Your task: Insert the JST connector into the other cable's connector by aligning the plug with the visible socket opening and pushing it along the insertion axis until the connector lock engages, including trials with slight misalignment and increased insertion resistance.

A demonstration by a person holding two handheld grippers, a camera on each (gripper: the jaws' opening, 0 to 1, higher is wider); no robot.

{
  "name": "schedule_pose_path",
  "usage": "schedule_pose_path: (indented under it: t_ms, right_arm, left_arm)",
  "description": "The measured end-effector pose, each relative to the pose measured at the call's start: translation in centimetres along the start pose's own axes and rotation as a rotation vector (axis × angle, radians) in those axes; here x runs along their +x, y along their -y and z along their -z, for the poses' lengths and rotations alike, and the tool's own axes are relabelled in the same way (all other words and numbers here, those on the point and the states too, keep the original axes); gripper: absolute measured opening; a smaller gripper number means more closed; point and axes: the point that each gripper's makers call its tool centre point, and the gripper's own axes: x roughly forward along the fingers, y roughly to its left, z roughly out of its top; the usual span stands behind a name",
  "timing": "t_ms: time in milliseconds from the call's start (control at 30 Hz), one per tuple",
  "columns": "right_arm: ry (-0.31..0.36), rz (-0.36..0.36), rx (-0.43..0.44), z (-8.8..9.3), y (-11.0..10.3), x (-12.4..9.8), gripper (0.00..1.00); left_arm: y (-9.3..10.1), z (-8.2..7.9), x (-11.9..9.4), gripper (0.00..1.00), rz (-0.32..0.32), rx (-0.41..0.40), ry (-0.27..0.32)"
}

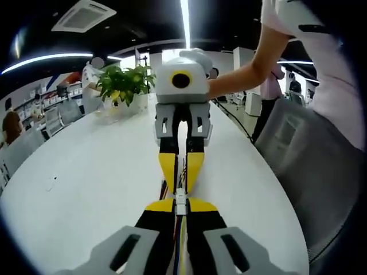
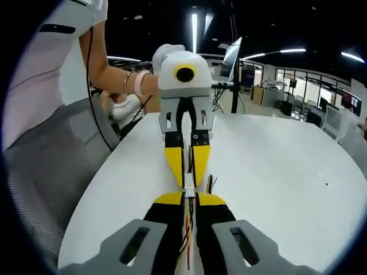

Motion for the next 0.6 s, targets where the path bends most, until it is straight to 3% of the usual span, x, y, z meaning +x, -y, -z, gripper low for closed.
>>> schedule_pose_path:
  t_ms: [200,400,600]
  right_arm:
    - [0.035,-0.015,0.0,-0.3,0.2,-0.5,0.03]
    - [0.079,-0.031,0.054,-1.0,0.0,-0.5,0.02]
    - [0.075,-0.036,0.069,-0.7,-0.4,-0.3,0.02]
  left_arm:
    - [0.3,-0.7,-0.2,0.0,0.014,0.011,0.038]
    - [0.4,-1.6,-0.2,0.0,0.026,-0.016,0.098]
    - [0.4,-1.3,-0.1,0.0,0.03,0.003,0.076]
